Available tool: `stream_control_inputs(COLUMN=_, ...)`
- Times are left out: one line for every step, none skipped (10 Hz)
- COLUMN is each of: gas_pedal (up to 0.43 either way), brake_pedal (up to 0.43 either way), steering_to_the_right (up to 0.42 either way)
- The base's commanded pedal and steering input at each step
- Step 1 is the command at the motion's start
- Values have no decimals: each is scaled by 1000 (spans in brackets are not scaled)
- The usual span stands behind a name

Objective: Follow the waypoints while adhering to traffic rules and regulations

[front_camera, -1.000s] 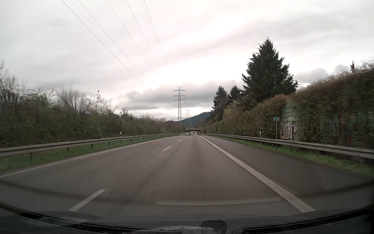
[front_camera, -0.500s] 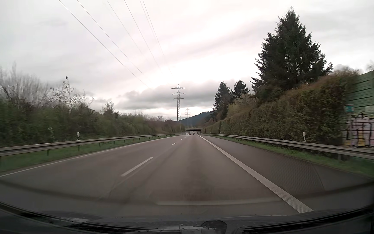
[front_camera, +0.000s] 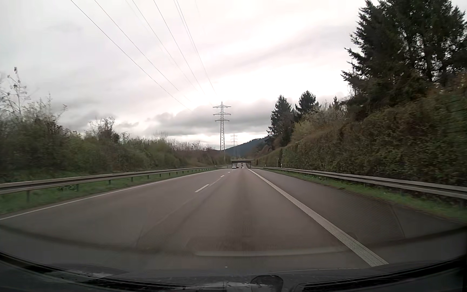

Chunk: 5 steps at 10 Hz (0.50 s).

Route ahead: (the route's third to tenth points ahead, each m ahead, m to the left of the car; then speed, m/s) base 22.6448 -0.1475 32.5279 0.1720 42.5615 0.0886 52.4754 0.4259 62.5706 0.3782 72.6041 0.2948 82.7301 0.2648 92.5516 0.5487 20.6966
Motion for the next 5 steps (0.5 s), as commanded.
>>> stream_control_inputs(gas_pedal=177, brake_pedal=0, steering_to_the_right=0)
stream_control_inputs(gas_pedal=177, brake_pedal=0, steering_to_the_right=0)
stream_control_inputs(gas_pedal=177, brake_pedal=0, steering_to_the_right=0)
stream_control_inputs(gas_pedal=177, brake_pedal=0, steering_to_the_right=0)
stream_control_inputs(gas_pedal=177, brake_pedal=0, steering_to_the_right=0)
